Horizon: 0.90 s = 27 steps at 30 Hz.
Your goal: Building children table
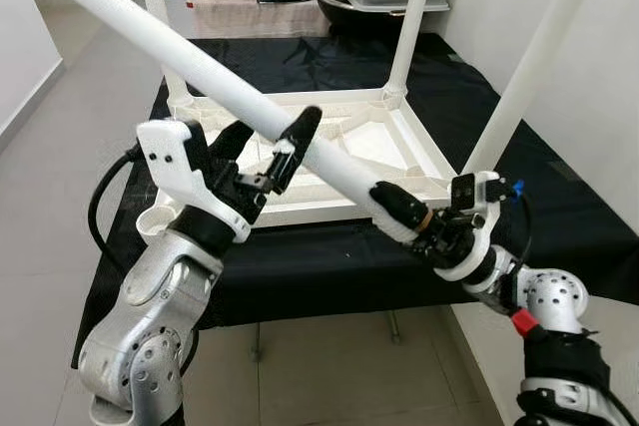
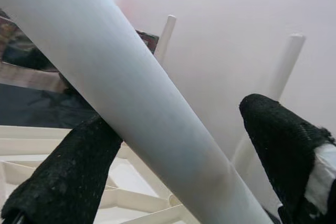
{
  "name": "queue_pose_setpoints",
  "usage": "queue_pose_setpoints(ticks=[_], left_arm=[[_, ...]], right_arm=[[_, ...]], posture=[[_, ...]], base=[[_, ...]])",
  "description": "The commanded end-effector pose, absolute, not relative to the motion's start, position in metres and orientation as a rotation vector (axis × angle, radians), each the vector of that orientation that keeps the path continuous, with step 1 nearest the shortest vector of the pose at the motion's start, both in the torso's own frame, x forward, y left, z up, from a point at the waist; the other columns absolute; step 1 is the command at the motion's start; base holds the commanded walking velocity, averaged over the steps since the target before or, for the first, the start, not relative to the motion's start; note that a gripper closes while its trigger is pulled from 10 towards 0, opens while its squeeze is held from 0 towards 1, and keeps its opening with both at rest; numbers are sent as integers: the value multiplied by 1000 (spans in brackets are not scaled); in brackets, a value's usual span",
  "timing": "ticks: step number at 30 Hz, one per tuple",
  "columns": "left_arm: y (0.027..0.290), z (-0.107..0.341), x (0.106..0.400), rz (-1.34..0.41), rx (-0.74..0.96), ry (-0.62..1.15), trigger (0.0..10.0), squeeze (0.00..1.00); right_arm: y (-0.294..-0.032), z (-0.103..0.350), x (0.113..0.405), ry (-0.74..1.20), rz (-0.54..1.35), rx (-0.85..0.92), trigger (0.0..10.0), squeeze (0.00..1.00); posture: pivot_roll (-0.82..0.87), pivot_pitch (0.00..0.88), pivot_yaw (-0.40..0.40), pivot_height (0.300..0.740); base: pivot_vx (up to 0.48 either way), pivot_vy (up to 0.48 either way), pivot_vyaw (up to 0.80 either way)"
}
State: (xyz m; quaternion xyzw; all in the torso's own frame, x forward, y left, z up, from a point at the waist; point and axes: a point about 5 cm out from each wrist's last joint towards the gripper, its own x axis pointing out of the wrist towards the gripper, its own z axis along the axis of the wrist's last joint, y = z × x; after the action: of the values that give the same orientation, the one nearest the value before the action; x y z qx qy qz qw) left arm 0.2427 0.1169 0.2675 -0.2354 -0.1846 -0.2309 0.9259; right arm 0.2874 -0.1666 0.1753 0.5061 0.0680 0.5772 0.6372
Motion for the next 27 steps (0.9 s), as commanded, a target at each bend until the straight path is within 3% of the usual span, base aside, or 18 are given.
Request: queue_pose_setpoints(ticks=[1,27], left_arm=[[114,269,241,-490,-528,-379,10000,0],[139,286,249,-442,-711,-438,10000,0]], right_arm=[[-163,178,284,148,1346,1166,0,0],[-165,163,264,250,1313,1198,0,0]], posture=[[95,45,-67,740],[92,56,-71,740]], base=[[0,0,0],[0,0,0]])
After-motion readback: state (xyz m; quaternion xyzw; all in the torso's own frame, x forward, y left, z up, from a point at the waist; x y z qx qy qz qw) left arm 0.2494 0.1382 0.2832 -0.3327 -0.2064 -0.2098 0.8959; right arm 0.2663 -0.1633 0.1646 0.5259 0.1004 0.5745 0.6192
